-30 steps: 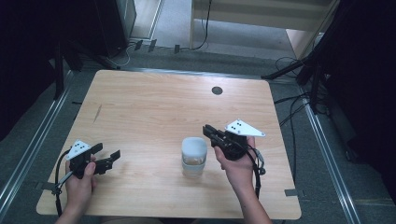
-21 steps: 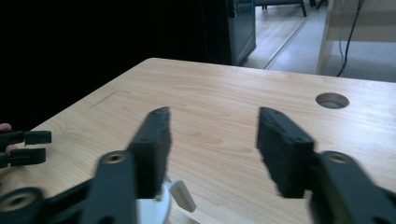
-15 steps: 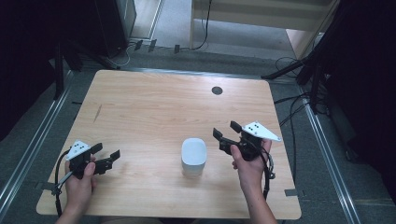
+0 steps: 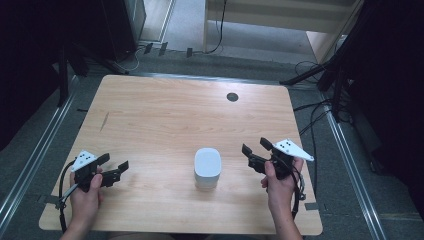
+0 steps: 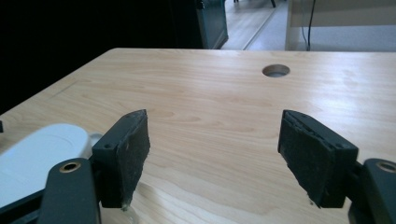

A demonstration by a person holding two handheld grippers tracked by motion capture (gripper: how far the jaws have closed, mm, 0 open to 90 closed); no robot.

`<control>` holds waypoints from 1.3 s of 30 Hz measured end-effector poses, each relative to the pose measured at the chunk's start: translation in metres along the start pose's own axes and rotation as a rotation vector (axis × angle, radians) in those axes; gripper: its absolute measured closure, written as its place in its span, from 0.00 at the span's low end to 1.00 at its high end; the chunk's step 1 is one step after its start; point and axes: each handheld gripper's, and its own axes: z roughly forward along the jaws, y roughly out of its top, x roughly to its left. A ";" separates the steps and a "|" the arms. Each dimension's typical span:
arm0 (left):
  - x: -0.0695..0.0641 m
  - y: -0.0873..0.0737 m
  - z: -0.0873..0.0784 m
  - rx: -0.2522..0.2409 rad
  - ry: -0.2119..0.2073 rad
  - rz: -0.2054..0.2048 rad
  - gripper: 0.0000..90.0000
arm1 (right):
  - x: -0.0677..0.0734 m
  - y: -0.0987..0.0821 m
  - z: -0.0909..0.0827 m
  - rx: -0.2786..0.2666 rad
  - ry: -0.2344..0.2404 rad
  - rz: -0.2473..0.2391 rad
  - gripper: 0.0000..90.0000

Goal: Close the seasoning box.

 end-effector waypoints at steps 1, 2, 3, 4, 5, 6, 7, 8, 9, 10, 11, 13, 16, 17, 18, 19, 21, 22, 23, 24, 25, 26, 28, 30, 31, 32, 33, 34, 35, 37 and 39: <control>0.000 0.000 0.000 0.000 0.000 0.000 0.17 | -0.003 -0.002 -0.002 0.003 -0.008 0.004 0.29; 0.000 0.000 0.000 0.001 0.000 0.000 0.17 | -0.006 -0.004 -0.003 0.005 -0.012 0.006 0.29; 0.000 0.000 0.000 0.001 0.000 0.000 0.17 | -0.010 -0.008 -0.006 0.010 -0.021 0.010 0.29; 0.000 0.000 0.000 0.000 0.000 0.001 0.17 | -0.012 -0.010 -0.008 0.014 -0.028 0.010 0.29; 0.000 0.000 0.000 0.000 0.000 0.001 0.17 | -0.012 -0.010 -0.008 0.014 -0.028 0.010 0.29; 0.000 0.000 0.000 0.001 0.000 0.002 0.17 | -0.014 -0.012 -0.010 0.019 -0.033 0.013 0.29; 0.000 0.000 0.000 0.001 0.000 0.003 0.17 | -0.019 -0.016 -0.015 0.023 -0.043 0.012 0.29; 0.000 0.000 0.000 0.000 0.000 0.003 0.17 | -0.019 -0.016 -0.015 0.023 -0.043 0.012 0.29; 0.000 0.000 0.000 0.000 0.002 0.004 0.18 | -0.021 -0.018 -0.016 0.024 -0.048 0.016 0.29; 0.000 0.000 0.000 0.000 0.002 0.005 0.17 | -0.023 -0.019 -0.018 0.029 -0.053 0.014 0.29; 0.000 0.000 0.000 0.000 0.002 0.006 0.17 | -0.025 -0.021 -0.020 0.032 -0.058 0.017 0.29; 0.000 0.000 0.000 0.000 0.003 0.006 0.17 | -0.031 -0.026 -0.026 0.040 -0.064 0.019 0.28; 0.000 0.000 0.000 -0.001 0.005 0.006 0.18 | -0.035 -0.030 -0.031 0.049 -0.077 0.024 0.28; 0.000 0.000 0.000 0.000 0.005 0.006 0.18 | -0.037 -0.031 -0.032 0.049 -0.077 0.026 0.28; 0.000 0.000 0.000 0.000 0.005 0.007 0.18 | -0.040 -0.034 -0.035 0.054 -0.084 0.030 0.28; 0.000 0.000 0.000 0.000 0.006 0.007 0.18 | -0.041 -0.035 -0.036 0.056 -0.088 0.030 0.28; -0.001 0.000 0.000 0.002 0.007 0.009 0.18 | -0.047 -0.040 -0.041 0.063 -0.101 0.036 0.28; -0.001 0.000 0.000 0.001 0.007 0.009 0.18 | -0.051 -0.045 -0.045 0.069 -0.111 0.043 0.28; -0.001 0.000 0.000 0.001 0.007 0.009 0.18 | -0.051 -0.045 -0.045 0.069 -0.111 0.043 0.28; -0.001 0.000 0.000 0.001 0.008 0.009 0.18 | -0.054 -0.047 -0.047 0.076 -0.117 0.051 0.28; -0.001 0.000 0.000 0.001 0.007 0.009 0.17 | -0.056 -0.050 -0.048 0.079 -0.121 0.055 0.28; -0.001 0.000 0.000 0.001 0.007 0.010 0.18 | -0.058 -0.053 -0.051 0.082 -0.127 0.061 0.28; -0.001 0.000 0.000 0.001 0.007 0.009 0.18 | -0.063 -0.060 -0.055 0.091 -0.136 0.066 0.28; -0.001 0.000 0.000 0.001 0.008 0.008 0.17 | -0.068 -0.067 -0.060 0.104 -0.147 0.072 0.28; -0.001 0.000 0.000 0.001 0.009 0.009 0.17 | -0.071 -0.070 -0.063 0.111 -0.156 0.078 0.28; -0.001 0.000 0.000 0.001 0.009 0.010 0.18 | -0.073 -0.072 -0.065 0.111 -0.160 0.078 0.28; -0.001 0.000 0.000 0.001 0.009 0.009 0.17 | -0.077 -0.075 -0.070 0.113 -0.168 0.078 0.28; -0.001 0.000 0.000 0.001 0.009 0.009 0.17 | -0.077 -0.075 -0.070 0.113 -0.168 0.078 0.28; -0.001 0.000 0.000 0.001 0.009 0.009 0.18 | -0.081 -0.078 -0.075 0.115 -0.174 0.085 0.28; -0.001 0.000 0.000 0.002 0.010 0.009 0.18 | -0.085 -0.083 -0.079 0.121 -0.186 0.090 0.28; -0.001 0.000 0.000 0.001 0.011 0.010 0.17 | -0.087 -0.085 -0.081 0.123 -0.189 0.091 0.28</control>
